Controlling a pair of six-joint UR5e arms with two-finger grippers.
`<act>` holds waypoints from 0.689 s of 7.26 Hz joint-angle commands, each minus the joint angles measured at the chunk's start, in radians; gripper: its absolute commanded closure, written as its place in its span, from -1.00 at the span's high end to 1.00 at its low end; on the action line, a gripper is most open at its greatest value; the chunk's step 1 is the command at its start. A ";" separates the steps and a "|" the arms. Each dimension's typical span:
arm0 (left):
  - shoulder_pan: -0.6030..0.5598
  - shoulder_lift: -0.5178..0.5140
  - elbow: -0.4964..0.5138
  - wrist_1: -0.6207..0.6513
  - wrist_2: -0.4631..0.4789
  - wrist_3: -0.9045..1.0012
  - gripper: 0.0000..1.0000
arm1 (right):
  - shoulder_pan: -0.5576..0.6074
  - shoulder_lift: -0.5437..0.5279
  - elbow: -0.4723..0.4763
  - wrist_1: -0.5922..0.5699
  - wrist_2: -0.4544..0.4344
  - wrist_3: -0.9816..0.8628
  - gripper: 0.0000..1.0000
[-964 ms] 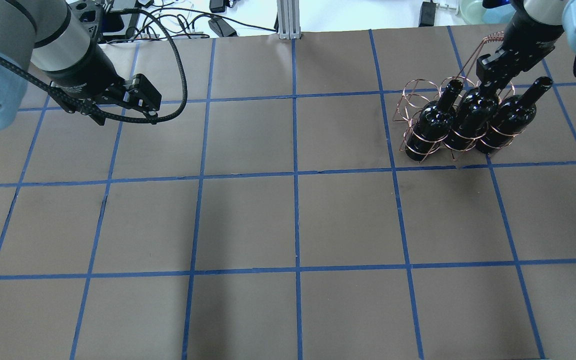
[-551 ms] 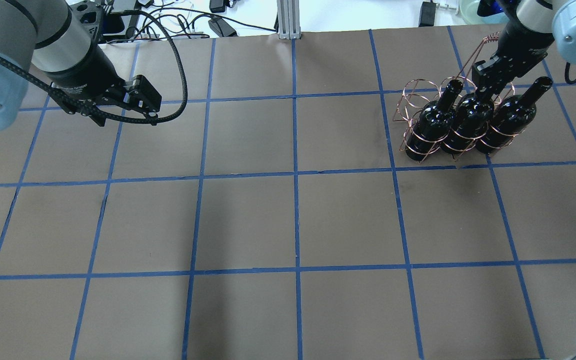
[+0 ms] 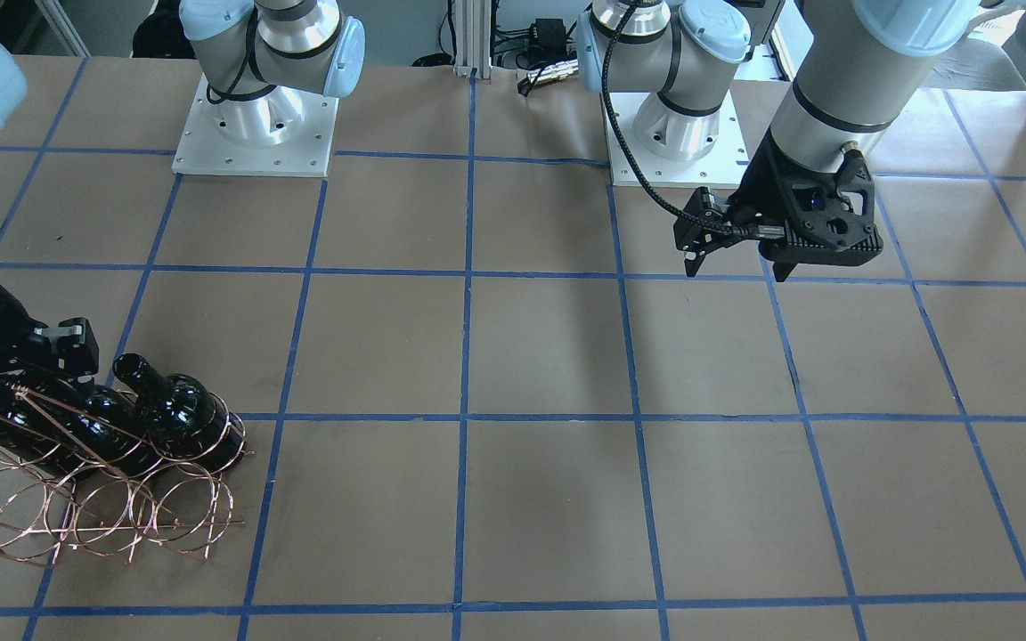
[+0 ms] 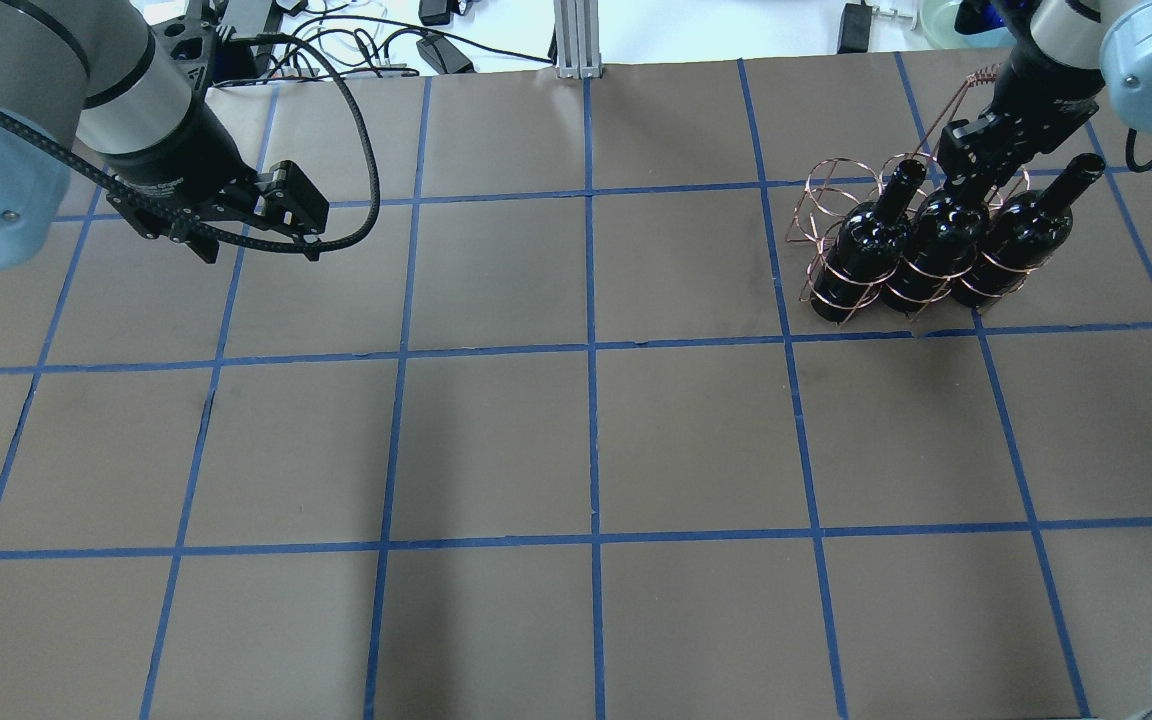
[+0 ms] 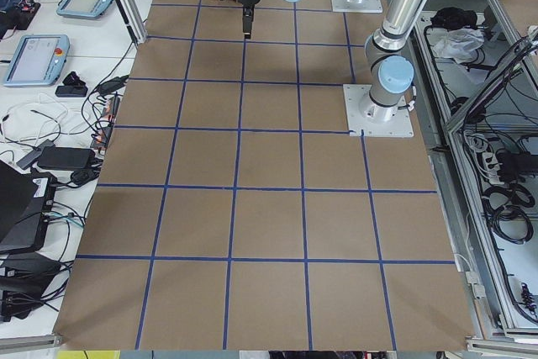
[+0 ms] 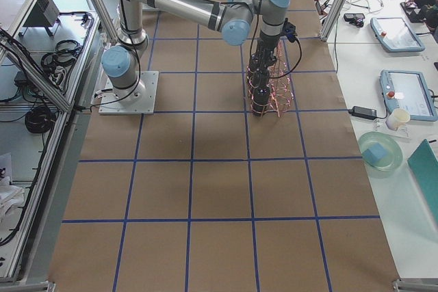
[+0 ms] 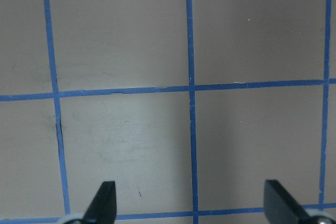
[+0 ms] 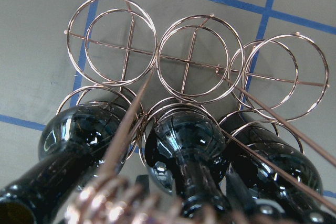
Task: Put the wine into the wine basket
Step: 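Open the right gripper and raise it off the bottle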
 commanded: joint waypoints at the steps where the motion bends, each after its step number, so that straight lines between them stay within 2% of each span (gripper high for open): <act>1: 0.000 -0.002 -0.011 0.003 -0.001 0.001 1.00 | 0.011 -0.044 -0.044 0.012 -0.005 0.090 1.00; 3: 0.000 -0.002 -0.010 0.006 0.001 0.001 1.00 | 0.072 -0.145 -0.104 0.229 -0.005 0.243 1.00; 5: 0.000 -0.002 -0.010 0.006 0.001 0.001 1.00 | 0.205 -0.212 -0.104 0.287 -0.020 0.460 1.00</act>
